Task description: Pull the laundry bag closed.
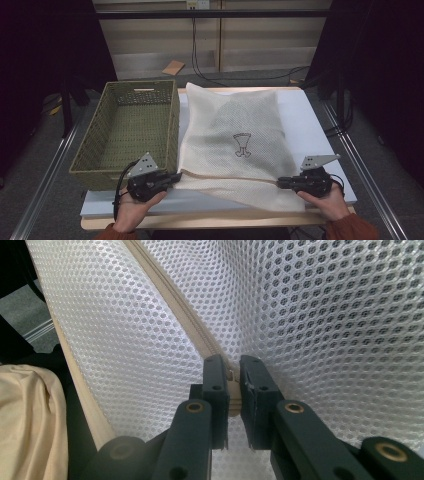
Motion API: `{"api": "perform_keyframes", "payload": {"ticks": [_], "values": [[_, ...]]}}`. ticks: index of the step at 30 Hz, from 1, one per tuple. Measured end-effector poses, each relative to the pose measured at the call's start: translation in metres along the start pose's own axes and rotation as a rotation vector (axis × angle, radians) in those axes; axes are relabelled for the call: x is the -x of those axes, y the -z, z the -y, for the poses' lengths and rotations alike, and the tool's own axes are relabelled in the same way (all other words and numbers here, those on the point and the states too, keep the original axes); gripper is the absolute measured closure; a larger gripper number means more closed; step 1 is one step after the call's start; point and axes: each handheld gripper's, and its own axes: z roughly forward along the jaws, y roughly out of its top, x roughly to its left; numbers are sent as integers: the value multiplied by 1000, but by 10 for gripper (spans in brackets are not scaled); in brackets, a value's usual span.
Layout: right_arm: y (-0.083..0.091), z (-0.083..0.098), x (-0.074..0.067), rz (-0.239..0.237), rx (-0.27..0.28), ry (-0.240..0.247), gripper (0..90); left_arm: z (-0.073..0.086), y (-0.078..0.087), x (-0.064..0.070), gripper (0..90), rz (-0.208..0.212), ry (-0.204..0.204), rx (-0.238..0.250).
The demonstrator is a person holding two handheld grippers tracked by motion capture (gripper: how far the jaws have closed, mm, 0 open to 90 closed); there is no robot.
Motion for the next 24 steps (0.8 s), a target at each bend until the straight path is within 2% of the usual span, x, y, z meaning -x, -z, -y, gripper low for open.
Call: {"api": "perform_keyframes", "payload": {"ticks": [14,16,20,24], "values": [[4,8,6,21,-5,-19,826,3,1,-1,859,-6,2,-9],[7,11,8,34,-4,-29,826,3,2,-2,859,1,12,-4],[12,16,13,39,13,-55,826,4,1,-3,859,0,6,-12],[15,15,11,46,17,-47,826,6,0,-4,859,2,12,-15]]}}
